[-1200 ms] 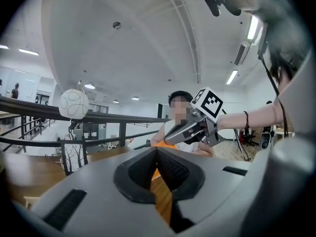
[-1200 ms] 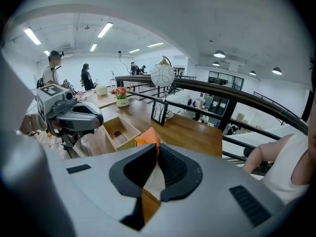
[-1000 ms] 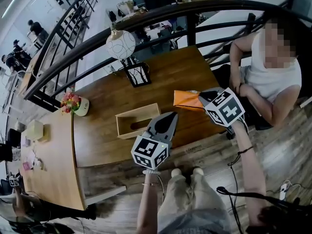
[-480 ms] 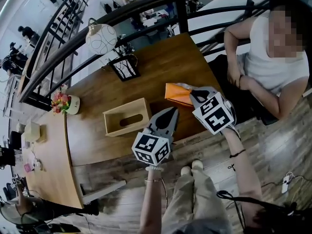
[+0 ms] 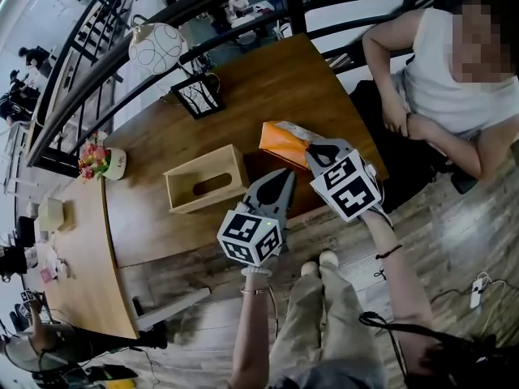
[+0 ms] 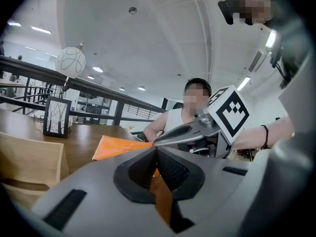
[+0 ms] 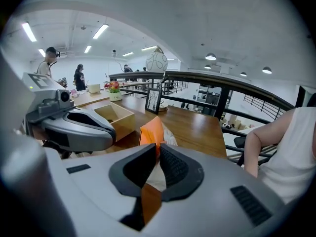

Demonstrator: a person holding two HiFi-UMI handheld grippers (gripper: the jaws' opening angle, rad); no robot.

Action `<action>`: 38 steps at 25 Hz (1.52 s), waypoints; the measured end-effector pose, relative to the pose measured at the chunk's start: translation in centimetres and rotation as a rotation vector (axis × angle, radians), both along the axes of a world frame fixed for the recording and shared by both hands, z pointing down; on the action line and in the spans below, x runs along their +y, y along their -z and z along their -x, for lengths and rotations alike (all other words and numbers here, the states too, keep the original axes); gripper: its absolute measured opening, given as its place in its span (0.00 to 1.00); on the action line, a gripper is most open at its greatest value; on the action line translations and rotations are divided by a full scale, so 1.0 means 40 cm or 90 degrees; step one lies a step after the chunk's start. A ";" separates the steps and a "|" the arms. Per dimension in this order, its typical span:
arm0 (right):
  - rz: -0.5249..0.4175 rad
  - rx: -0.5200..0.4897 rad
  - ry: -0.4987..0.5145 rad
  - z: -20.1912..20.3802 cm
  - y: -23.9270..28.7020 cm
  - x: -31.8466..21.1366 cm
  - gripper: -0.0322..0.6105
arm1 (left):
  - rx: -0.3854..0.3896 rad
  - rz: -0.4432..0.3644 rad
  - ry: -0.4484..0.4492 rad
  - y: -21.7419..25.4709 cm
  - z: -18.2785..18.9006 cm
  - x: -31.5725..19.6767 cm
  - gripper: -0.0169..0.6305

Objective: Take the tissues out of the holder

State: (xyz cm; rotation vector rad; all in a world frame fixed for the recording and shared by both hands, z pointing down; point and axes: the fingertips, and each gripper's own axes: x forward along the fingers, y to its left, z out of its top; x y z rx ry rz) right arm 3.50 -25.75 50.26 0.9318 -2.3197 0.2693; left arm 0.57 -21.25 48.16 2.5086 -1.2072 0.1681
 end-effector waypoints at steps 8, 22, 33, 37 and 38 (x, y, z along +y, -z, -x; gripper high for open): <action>0.032 -0.010 0.002 0.029 -0.041 0.049 0.10 | 0.002 0.020 -0.003 -0.031 0.010 0.030 0.04; 0.001 -0.079 0.025 0.064 -0.001 0.084 0.21 | -0.003 0.046 0.000 -0.076 0.034 0.077 0.04; 0.009 -0.139 -0.008 0.041 0.029 0.086 0.23 | 0.003 0.029 0.003 -0.038 0.047 0.080 0.04; 0.017 -0.192 -0.025 0.037 0.075 0.097 0.22 | 0.006 0.008 0.006 0.011 0.052 0.079 0.04; 0.020 -0.196 -0.020 0.040 0.082 0.105 0.22 | 0.007 0.005 0.006 0.022 0.055 0.082 0.04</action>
